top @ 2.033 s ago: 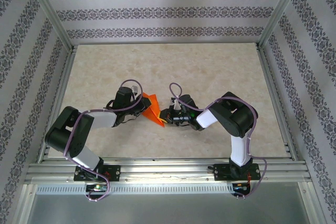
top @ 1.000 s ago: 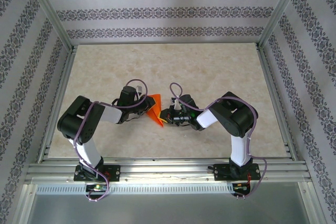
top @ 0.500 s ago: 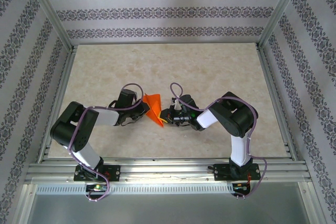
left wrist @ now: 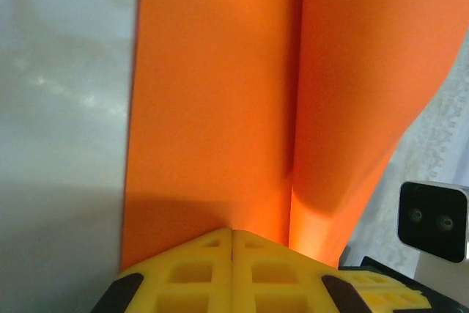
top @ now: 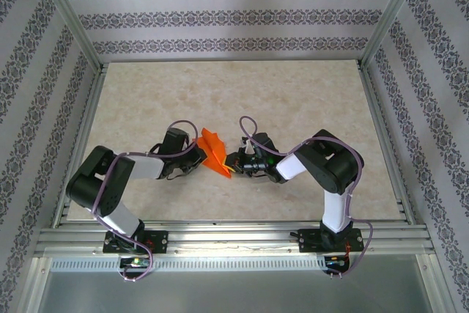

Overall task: Fold a paper plane with a square sheet of paper (pick it up from the middle)
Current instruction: Fourth fold the wing at the center of the table.

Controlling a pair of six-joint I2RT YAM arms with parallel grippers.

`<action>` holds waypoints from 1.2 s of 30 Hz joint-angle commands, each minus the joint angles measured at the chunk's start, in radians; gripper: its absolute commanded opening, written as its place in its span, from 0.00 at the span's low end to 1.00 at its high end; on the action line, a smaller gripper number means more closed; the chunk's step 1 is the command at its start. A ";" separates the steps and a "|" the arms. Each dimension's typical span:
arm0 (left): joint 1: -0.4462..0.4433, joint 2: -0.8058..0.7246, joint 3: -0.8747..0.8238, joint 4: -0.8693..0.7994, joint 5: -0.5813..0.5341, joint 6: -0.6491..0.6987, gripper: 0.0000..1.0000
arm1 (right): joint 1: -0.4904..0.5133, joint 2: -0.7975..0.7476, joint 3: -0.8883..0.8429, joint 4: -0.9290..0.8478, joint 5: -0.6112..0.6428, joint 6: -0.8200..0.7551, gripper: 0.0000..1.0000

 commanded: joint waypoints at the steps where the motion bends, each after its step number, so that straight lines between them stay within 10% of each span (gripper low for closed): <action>1: -0.013 -0.019 -0.039 -0.053 -0.043 -0.022 0.05 | 0.008 -0.003 -0.007 -0.047 0.019 -0.010 0.00; 36: -0.023 -0.088 0.071 0.089 0.062 0.054 0.10 | 0.041 0.024 0.081 -0.220 -0.037 -0.154 0.00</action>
